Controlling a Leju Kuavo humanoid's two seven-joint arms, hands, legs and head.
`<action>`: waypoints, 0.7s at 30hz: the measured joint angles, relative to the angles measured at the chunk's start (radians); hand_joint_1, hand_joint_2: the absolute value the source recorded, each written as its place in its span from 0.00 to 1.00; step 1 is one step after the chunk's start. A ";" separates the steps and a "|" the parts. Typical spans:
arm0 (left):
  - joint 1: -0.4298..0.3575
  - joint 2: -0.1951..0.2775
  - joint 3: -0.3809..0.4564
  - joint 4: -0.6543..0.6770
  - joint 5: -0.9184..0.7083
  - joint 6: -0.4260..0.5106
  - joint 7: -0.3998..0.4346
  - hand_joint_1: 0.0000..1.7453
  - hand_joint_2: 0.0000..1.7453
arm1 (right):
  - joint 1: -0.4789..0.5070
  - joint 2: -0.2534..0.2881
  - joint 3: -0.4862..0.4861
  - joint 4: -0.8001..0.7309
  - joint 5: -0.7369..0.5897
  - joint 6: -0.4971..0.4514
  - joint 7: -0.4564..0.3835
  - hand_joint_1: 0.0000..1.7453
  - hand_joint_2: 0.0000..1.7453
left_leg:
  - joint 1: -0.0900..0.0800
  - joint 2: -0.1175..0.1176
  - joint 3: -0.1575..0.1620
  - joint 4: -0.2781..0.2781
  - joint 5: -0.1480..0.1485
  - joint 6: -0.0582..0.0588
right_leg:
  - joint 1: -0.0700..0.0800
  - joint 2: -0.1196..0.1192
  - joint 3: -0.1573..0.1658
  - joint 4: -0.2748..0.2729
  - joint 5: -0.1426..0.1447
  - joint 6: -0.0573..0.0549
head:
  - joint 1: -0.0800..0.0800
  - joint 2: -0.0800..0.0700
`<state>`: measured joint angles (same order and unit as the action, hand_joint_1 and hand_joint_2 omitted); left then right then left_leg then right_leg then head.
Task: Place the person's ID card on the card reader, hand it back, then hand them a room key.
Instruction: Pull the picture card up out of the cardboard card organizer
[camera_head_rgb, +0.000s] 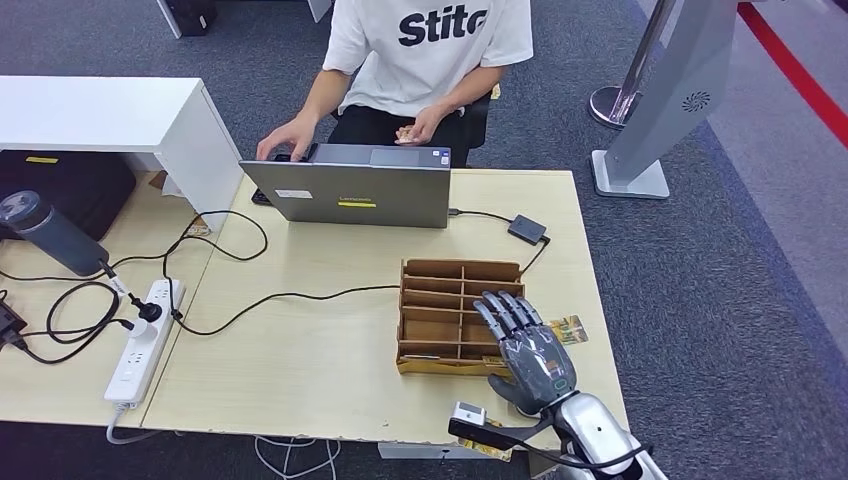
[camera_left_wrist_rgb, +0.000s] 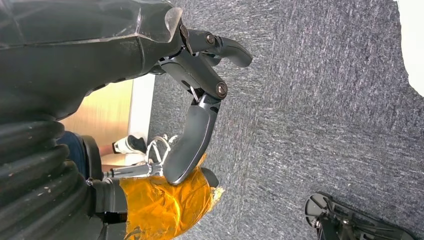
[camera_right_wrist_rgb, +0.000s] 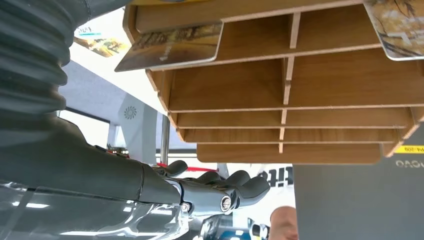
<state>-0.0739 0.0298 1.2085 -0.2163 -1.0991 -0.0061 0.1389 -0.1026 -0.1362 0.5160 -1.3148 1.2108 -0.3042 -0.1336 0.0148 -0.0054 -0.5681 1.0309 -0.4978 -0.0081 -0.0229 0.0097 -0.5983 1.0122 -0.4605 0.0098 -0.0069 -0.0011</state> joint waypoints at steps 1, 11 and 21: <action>0.000 0.000 0.000 0.000 0.000 0.000 0.000 0.00 1.00 | 0.000 0.000 -0.004 0.002 -0.007 0.002 -0.006 0.00 1.00 | 0.000 0.000 0.000 0.000 0.000 0.000 | 0.000 0.000 0.000 0.000 0.000 0.000 | 0.000 0.000; 0.000 0.002 0.006 0.000 -0.002 0.000 0.000 0.00 1.00 | 0.024 -0.039 -0.058 -0.006 -0.083 0.018 -0.077 0.00 1.00 | 0.000 0.000 0.000 0.000 0.000 0.000 | 0.000 0.000 0.000 0.000 0.000 0.000 | 0.000 0.000; 0.000 0.002 0.016 0.000 -0.004 0.000 0.000 0.00 1.00 | 0.034 -0.053 -0.068 -0.014 -0.084 0.025 -0.086 0.00 1.00 | 0.000 0.000 0.000 0.000 0.000 0.000 | 0.000 0.000 0.000 0.000 0.000 0.000 | 0.000 0.000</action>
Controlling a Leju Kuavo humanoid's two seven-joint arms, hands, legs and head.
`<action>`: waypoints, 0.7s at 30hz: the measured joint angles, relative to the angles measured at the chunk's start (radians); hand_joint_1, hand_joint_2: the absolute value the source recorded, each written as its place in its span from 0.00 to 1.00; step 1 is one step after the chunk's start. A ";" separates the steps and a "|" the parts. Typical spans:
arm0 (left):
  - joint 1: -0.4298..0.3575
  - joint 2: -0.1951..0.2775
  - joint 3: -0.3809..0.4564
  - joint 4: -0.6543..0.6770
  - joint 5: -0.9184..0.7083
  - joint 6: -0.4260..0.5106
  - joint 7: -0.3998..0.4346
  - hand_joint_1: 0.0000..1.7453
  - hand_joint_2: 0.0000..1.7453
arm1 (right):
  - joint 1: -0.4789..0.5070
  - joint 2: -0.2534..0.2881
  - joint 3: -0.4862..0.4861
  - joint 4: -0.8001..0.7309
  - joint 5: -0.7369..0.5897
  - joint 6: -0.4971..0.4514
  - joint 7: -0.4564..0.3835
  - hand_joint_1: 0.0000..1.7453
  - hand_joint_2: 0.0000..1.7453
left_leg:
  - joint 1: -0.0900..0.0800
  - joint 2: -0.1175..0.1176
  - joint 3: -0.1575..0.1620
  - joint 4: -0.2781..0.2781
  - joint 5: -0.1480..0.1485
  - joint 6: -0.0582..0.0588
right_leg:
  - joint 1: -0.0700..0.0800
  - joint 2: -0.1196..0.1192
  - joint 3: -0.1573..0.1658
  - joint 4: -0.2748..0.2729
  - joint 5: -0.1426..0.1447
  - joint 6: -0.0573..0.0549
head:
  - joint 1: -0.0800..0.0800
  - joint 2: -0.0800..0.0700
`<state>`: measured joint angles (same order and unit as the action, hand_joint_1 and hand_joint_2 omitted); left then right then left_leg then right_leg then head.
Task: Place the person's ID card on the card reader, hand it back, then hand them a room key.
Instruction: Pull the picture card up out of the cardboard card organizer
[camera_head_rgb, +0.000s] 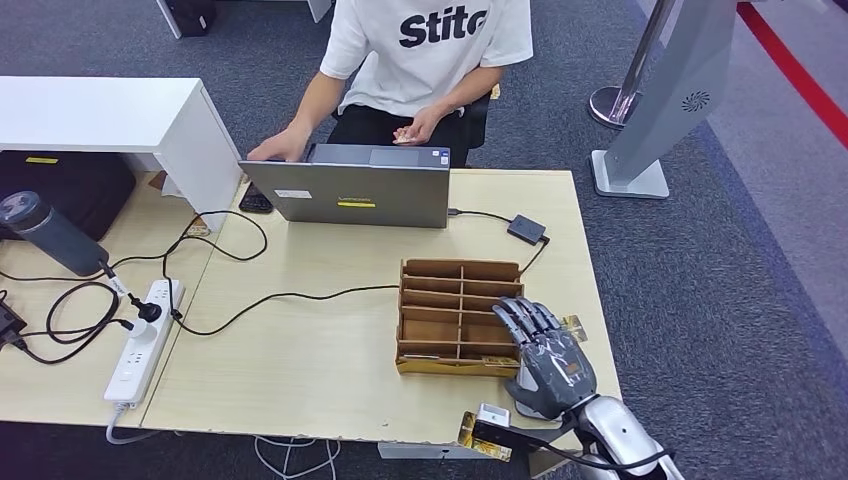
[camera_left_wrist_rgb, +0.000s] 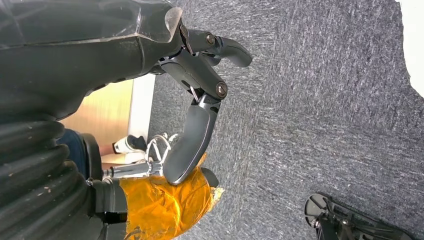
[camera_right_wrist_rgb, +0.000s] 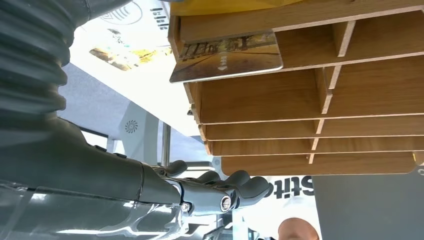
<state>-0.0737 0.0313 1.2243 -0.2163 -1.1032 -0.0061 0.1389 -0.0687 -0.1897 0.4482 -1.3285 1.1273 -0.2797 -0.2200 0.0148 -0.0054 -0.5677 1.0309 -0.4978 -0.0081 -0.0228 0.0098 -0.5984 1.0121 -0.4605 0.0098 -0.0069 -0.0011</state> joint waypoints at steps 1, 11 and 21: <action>0.000 0.000 0.000 0.000 0.000 0.000 0.000 0.00 1.00 | 0.000 -0.001 0.000 0.000 0.000 0.000 0.000 0.00 1.00 | 0.000 0.000 0.000 0.000 0.000 0.000 | 0.000 0.000 0.000 0.000 0.000 0.000 | 0.000 0.000; 0.000 0.000 0.002 0.000 -0.002 0.000 0.000 0.00 1.00 | 0.001 -0.007 0.001 0.000 0.001 0.003 -0.001 0.00 1.00 | 0.000 0.000 0.000 0.000 0.000 0.000 | 0.000 0.000 0.000 0.000 0.000 0.000 | 0.000 0.000; 0.000 0.000 0.002 0.000 -0.007 0.000 0.000 0.00 1.00 | 0.001 -0.009 0.004 0.000 0.002 0.008 -0.002 0.27 1.00 | 0.000 0.000 0.000 0.000 0.000 0.000 | 0.000 0.000 0.000 0.000 0.000 0.000 | 0.000 0.000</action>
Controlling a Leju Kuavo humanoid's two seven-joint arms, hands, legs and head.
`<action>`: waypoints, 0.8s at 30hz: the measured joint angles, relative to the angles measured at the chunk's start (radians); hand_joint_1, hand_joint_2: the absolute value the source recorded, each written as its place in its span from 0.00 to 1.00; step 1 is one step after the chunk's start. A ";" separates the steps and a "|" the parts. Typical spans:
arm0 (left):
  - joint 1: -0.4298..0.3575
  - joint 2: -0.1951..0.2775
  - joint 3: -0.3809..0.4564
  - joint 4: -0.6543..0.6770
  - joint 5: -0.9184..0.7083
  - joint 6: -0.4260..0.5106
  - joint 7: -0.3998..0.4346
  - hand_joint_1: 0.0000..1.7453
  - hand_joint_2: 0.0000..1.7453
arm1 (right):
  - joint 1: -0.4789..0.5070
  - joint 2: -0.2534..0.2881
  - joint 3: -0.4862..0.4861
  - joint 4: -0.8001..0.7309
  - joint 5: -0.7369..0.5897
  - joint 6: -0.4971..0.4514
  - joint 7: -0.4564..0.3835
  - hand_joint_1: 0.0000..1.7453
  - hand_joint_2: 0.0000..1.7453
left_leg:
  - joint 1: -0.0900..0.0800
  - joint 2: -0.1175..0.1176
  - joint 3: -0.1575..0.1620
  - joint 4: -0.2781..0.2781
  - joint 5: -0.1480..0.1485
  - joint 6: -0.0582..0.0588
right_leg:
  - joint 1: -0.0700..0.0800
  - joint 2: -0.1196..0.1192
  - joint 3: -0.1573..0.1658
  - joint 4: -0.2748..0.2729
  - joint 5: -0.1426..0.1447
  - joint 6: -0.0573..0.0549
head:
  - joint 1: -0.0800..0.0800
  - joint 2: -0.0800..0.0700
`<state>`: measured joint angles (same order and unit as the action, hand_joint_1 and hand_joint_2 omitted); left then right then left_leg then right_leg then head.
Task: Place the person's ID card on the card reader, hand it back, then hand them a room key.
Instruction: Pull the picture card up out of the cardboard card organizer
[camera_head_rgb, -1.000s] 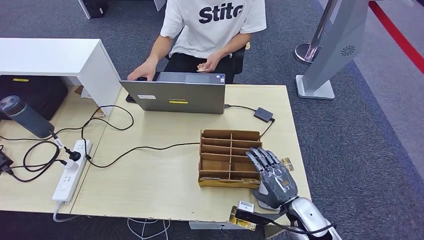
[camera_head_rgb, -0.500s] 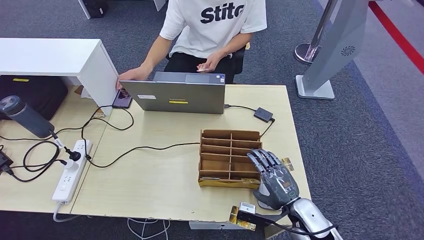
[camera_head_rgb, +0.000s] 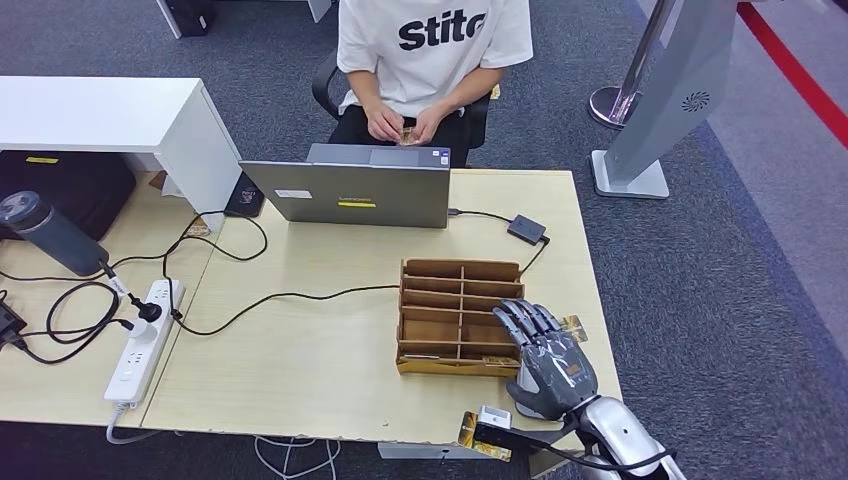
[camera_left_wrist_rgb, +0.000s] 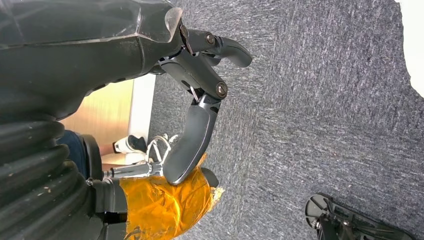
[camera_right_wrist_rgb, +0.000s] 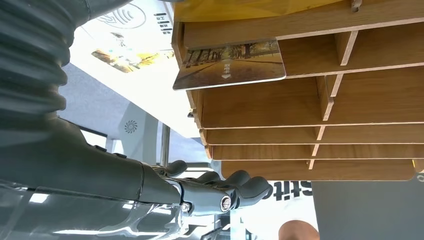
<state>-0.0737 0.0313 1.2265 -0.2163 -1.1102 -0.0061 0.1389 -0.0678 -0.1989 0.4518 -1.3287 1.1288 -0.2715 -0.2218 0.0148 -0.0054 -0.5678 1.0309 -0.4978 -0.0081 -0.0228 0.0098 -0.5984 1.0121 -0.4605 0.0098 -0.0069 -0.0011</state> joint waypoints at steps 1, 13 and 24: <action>0.000 0.000 0.000 0.000 0.000 0.000 0.000 0.00 1.00 | 0.000 -0.001 0.000 0.000 0.000 0.001 0.000 0.46 1.00 | 0.000 0.000 0.000 0.000 0.000 0.000 | 0.000 0.000 0.000 0.000 0.000 0.000 | 0.000 0.000; 0.000 0.000 0.002 0.000 -0.004 -0.001 0.000 0.00 1.00 | 0.000 -0.004 0.008 0.001 -0.005 0.009 -0.003 0.75 1.00 | 0.000 0.000 0.000 0.000 0.000 0.000 | 0.000 0.000 0.000 0.000 0.000 0.000 | 0.000 0.000; 0.000 0.000 0.005 0.000 -0.005 -0.001 0.000 0.00 1.00 | -0.001 -0.005 0.016 0.001 -0.007 0.009 -0.006 0.76 1.00 | 0.000 0.000 0.000 0.000 0.000 0.000 | 0.000 0.000 0.000 0.000 0.000 0.000 | 0.000 0.000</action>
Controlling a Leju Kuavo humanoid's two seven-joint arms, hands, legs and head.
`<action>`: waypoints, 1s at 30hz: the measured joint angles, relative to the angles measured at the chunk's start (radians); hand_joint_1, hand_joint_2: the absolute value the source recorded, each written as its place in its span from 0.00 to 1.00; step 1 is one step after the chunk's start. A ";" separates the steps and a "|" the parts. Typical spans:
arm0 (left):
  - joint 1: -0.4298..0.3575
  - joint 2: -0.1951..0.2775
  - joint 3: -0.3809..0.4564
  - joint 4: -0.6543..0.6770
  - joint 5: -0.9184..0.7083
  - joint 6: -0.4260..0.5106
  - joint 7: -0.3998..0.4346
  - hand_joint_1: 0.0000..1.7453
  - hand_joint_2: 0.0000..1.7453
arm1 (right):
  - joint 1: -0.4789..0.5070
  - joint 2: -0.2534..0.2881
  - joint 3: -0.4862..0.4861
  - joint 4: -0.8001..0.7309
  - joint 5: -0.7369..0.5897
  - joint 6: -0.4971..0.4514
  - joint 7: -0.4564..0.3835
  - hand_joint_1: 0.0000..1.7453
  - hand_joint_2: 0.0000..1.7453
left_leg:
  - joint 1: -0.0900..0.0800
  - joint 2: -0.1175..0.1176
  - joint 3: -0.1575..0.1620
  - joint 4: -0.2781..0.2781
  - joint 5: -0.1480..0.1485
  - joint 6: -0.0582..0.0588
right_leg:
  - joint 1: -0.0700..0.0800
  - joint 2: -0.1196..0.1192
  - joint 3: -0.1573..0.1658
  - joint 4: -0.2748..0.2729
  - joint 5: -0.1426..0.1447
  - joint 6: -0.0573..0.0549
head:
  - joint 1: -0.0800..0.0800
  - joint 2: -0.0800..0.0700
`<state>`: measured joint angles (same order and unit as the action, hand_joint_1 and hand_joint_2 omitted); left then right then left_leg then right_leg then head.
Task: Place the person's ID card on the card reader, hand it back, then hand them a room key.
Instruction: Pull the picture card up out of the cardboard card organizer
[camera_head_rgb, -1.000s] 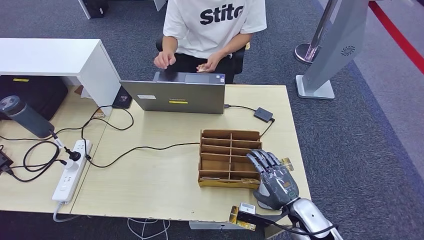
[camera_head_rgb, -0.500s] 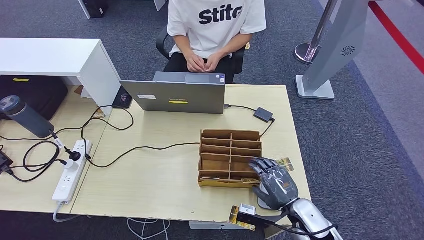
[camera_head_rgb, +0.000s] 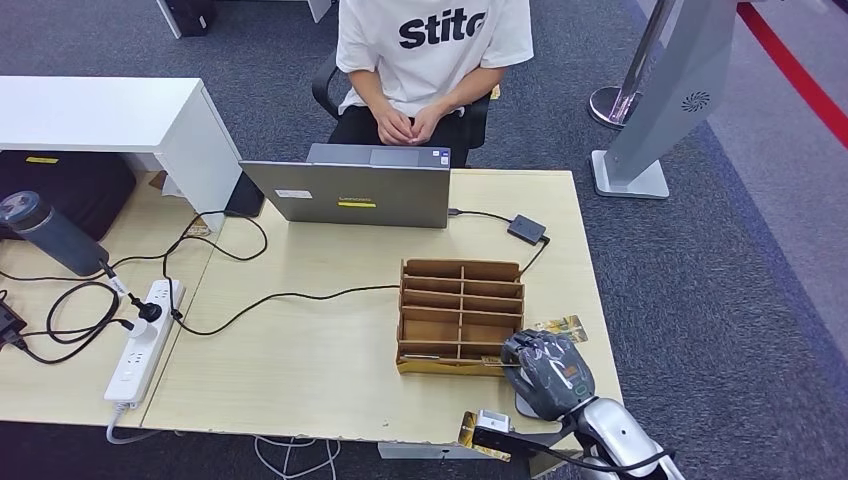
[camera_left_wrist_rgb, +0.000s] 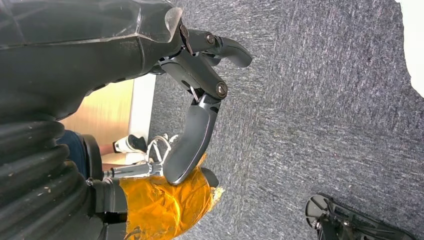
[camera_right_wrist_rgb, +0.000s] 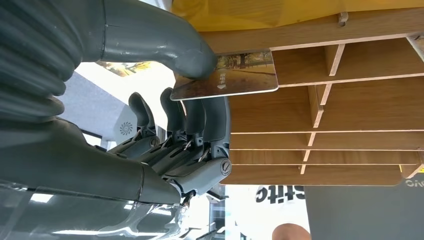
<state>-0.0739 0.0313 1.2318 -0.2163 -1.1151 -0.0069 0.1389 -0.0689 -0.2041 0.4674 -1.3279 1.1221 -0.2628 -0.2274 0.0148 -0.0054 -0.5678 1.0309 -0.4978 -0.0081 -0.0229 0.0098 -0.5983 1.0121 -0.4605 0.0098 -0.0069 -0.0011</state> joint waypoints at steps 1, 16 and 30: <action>0.000 0.000 0.000 0.000 0.000 0.000 0.000 0.00 1.00 | 0.000 0.000 0.000 0.000 0.000 0.000 0.000 0.77 1.00 | 0.000 0.000 0.000 0.000 0.000 0.000 | 0.000 0.000 0.000 0.000 0.000 0.000 | 0.000 0.000; -0.001 0.000 0.000 0.000 -0.013 -0.003 0.000 0.00 1.00 | -0.042 -0.002 0.013 -0.039 -0.001 -0.027 -0.013 0.87 1.00 | 0.000 0.000 0.000 0.000 0.000 0.000 | 0.000 0.000 0.000 0.000 0.000 0.000 | 0.000 0.000; -0.001 0.000 0.000 0.000 -0.021 -0.004 0.000 0.00 1.00 | -0.121 -0.011 0.006 -0.210 -0.105 -0.044 -0.055 0.98 1.00 | 0.000 0.000 0.000 0.000 0.000 0.000 | 0.000 0.000 0.000 0.000 0.000 0.000 | 0.000 0.000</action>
<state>-0.0746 0.0314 1.2322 -0.2163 -1.1362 -0.0112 0.1392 -0.1902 -0.2148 0.4736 -1.5378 1.0173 -0.3067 -0.2822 0.0147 -0.0052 -0.5679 1.0309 -0.4977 -0.0081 -0.0229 0.0100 -0.5984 1.0123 -0.4604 0.0098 -0.0069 -0.0011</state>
